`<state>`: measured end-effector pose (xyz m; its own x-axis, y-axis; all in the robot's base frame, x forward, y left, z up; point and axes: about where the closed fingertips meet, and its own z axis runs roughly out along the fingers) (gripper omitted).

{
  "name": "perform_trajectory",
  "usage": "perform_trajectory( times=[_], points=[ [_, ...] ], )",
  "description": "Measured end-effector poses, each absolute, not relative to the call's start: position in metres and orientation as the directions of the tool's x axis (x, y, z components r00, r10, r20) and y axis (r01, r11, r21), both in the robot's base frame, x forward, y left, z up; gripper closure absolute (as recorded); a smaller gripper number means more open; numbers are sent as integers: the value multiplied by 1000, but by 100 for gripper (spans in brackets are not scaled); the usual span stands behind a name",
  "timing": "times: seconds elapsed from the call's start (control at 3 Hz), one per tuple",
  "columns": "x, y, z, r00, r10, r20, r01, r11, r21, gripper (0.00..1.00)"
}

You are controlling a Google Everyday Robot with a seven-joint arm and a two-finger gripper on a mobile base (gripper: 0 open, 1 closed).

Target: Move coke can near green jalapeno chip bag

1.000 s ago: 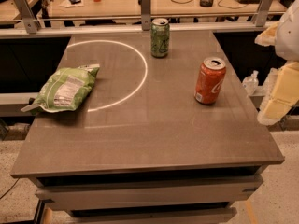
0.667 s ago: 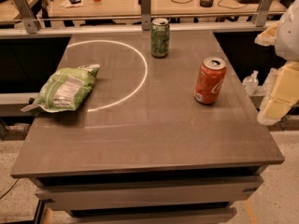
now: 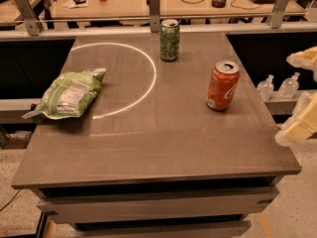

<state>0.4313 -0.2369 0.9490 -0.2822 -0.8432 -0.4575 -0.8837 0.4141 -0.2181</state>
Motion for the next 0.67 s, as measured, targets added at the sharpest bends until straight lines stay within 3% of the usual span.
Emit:
perform_trajectory(
  times=[0.67],
  points=[
    [443, -253, 939, -107, -634, -766, -828, 483, -284, 0]
  ],
)
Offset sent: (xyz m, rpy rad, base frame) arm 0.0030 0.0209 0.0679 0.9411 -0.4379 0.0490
